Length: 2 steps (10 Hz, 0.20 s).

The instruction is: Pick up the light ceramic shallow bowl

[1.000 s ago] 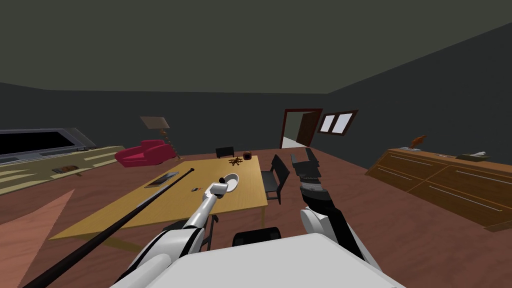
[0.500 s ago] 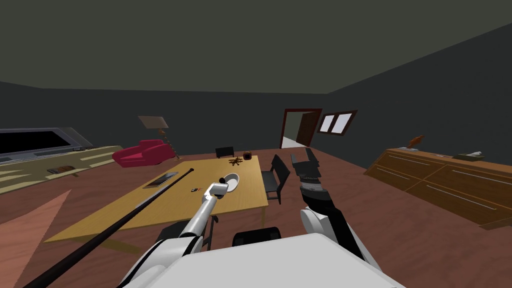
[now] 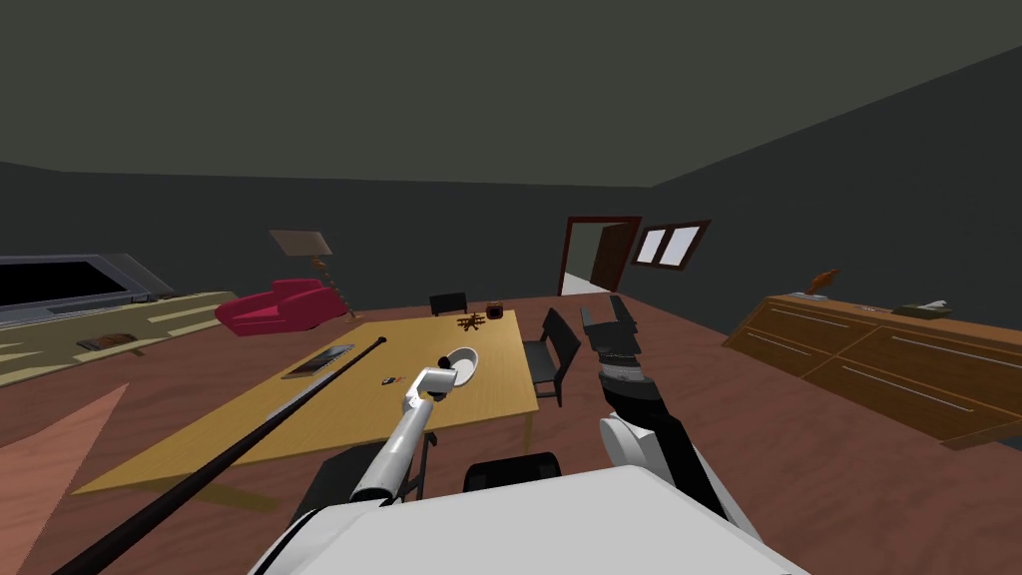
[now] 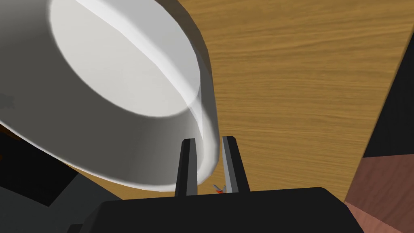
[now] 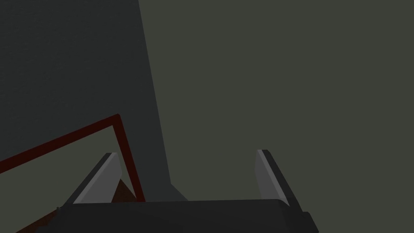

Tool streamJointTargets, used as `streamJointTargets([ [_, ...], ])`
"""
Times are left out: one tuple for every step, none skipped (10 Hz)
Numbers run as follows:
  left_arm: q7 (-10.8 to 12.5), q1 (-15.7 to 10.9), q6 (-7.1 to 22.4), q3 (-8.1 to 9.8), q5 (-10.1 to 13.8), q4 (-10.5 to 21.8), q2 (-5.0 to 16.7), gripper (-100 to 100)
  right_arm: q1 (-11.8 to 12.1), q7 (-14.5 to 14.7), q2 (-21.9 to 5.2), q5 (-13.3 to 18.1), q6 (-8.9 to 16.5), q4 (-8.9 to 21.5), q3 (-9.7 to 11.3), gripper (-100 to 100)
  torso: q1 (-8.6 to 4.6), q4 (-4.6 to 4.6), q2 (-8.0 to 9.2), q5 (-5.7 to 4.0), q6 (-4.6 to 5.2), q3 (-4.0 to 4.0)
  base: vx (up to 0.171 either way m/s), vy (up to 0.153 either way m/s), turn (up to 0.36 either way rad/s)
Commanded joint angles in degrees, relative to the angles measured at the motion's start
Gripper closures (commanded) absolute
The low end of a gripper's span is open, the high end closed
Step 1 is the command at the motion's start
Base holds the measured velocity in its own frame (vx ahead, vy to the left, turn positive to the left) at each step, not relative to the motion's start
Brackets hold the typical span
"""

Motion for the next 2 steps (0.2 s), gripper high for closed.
streamJointTargets([
  [0.0,0.0,0.0,0.0,0.0,0.0,0.0,100,0.0,0.0,0.0,0.0,0.0,0.0,0.0,0,0.0,0.0,0.0,0.0,0.0,0.0,0.004,0.015,-0.003],
  [0.02,0.02,0.2,0.0,-0.03,-0.28,0.0,0,0.0,0.0,0.0,0.0,0.0,0.0,0.0,0,-0.08,-0.01,0.02,-0.01,0.0,0.0,0.0,0.0,0.0],
])
